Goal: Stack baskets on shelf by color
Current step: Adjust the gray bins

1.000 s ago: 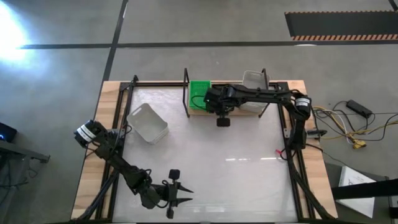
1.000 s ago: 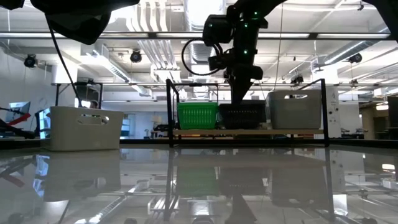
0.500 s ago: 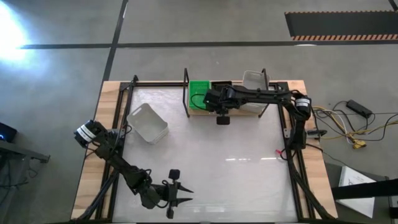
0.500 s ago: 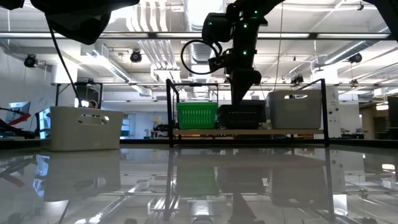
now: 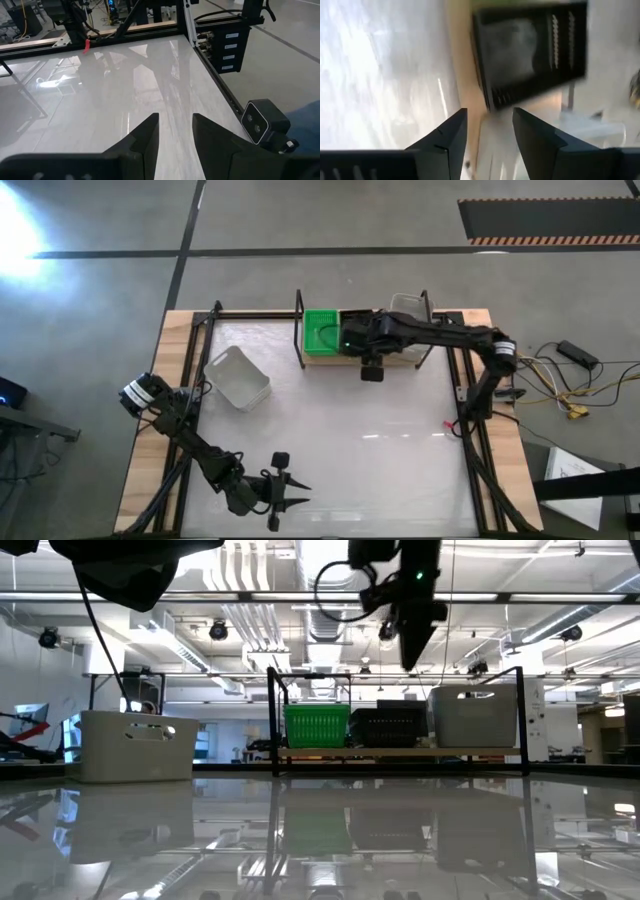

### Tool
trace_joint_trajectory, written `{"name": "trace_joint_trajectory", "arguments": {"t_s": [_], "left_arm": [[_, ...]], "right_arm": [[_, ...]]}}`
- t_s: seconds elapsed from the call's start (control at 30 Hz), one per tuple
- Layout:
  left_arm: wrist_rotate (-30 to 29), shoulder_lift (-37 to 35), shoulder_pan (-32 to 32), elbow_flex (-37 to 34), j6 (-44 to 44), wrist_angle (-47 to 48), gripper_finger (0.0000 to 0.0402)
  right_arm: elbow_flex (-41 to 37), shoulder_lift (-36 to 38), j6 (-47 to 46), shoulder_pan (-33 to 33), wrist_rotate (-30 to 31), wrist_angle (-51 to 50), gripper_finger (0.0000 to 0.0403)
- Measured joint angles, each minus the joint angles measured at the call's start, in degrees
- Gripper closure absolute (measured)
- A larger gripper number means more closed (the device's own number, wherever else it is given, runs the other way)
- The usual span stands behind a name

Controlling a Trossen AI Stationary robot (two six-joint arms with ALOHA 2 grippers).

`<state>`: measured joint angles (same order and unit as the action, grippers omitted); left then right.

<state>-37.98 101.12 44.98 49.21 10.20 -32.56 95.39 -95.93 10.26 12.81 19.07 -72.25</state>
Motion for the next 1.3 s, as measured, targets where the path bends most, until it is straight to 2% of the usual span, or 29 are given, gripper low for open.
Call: {"name": "trace_joint_trajectory", "arguments": {"t_s": [0.13, 0.27, 0.53, 0.7, 0.87, 1.03, 1.3], "left_arm": [[0.0, 0.0, 0.0, 0.0, 0.0, 0.0, 0.0299], [0.0, 0.0, 0.0, 0.0, 0.0, 0.0, 0.0299], [0.0, 0.0, 0.0, 0.0, 0.1, 0.0, 0.0299], [0.0, 0.0, 0.0, 0.0, 0.0, 0.0, 0.0299], [0.0, 0.0, 0.0, 0.0, 0.1, 0.0, 0.0299], [0.0, 0.0, 0.0, 0.0, 0.1, 0.0, 0.0299], [0.0, 0.0, 0.0, 0.0, 0.1, 0.0, 0.0299]], "right_arm": [[-0.3, 3.8, -7.4, 1.8, 0.2, -4.0, 0.0243], [-2.1, 6.3, -10.6, 5.2, 0.4, -4.0, 0.0235], [-6.4, 5.0, -10.7, 11.6, -3.0, -3.9, 0.0234], [-7.8, 4.7, -10.7, 13.4, -7.5, -3.2, 0.0234], [-8.7, 4.7, -10.4, 13.5, -7.1, -1.8, 0.0237], [-10.3, 4.7, -8.2, 13.4, -7.1, 0.7, 0.0272], [-12.1, 4.7, -5.7, 12.3, -7.5, 0.7, 0.0373]]}}
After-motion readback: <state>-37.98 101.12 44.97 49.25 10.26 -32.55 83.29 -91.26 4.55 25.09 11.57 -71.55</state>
